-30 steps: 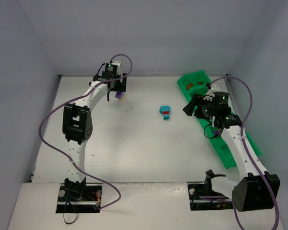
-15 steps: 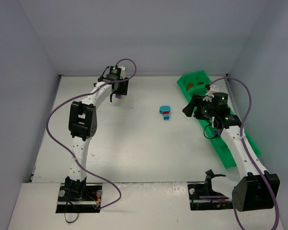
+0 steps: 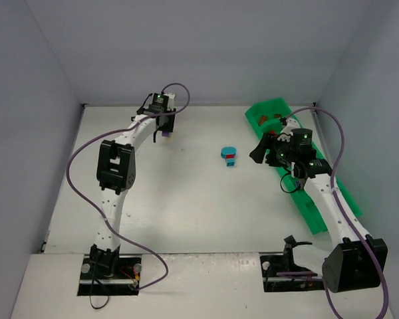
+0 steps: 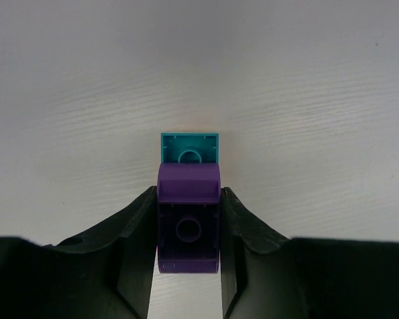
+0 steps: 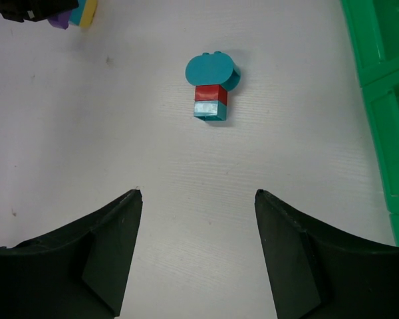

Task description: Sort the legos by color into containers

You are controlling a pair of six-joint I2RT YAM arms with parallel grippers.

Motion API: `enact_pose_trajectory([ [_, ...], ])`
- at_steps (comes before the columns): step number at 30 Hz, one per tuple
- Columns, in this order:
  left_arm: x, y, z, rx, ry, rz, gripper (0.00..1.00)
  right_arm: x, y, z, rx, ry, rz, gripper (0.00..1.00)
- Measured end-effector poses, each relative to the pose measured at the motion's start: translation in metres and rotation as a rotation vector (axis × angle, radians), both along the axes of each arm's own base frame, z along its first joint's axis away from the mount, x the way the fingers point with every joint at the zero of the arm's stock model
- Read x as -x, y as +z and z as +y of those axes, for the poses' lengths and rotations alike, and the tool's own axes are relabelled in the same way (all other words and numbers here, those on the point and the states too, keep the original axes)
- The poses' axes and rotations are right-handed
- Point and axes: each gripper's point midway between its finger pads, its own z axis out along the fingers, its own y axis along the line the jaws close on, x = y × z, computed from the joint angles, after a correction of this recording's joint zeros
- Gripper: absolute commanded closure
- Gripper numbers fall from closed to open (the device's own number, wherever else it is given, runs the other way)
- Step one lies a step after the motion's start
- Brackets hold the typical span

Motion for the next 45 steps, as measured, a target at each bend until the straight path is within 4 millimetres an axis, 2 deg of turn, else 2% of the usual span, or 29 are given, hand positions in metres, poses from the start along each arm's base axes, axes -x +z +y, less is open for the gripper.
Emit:
enact_pose_trajectory([
  [4,0.014,0.002,-0.003,0.034,-0.022,0.003,1.00,0.002,0.001,0.006,-0.007,0.024,0.000,0.36],
  [6,0.034,0.004,-0.006,0.066,-0.043,0.029,1.00,0.004,0.002,0.013,-0.018,0.051,-0.001,0.36],
  [8,0.052,0.014,-0.011,0.119,-0.070,0.035,1.00,0.005,0.004,0.022,-0.036,0.088,-0.005,0.36],
  [11,0.074,0.052,-0.026,0.232,-0.132,-0.010,1.00,0.005,0.011,0.036,-0.064,0.146,-0.021,0.36],
  [17,0.121,0.167,-0.062,0.492,-0.352,-0.185,1.00,0.004,0.039,0.085,-0.163,0.372,-0.106,0.40],
  [19,0.140,0.198,-0.070,0.558,-0.437,-0.228,1.00,0.005,0.046,0.101,-0.185,0.454,-0.131,0.41],
  [21,0.159,0.223,-0.077,0.612,-0.522,-0.260,1.00,0.006,0.053,0.115,-0.202,0.527,-0.158,0.42],
  [23,0.177,0.238,-0.082,0.653,-0.598,-0.276,1.00,0.009,0.060,0.125,-0.214,0.592,-0.188,0.41],
  [25,0.194,0.244,-0.085,0.684,-0.659,-0.269,1.00,0.011,0.068,0.134,-0.223,0.652,-0.222,0.39],
  [32,0.238,0.241,-0.088,0.745,-0.791,-0.203,1.00,0.016,0.095,0.159,-0.241,0.819,-0.329,0.37],
  [36,0.255,0.249,-0.086,0.755,-0.838,-0.203,1.00,0.020,0.099,0.174,-0.247,0.889,-0.347,0.37],
  [42,0.279,0.271,-0.087,0.761,-0.914,-0.247,1.00,0.028,0.092,0.196,-0.255,0.972,-0.338,0.37],
  [45,0.285,0.276,-0.087,0.763,-0.933,-0.258,1.00,0.032,0.093,0.202,-0.260,1.002,-0.345,0.37],
])
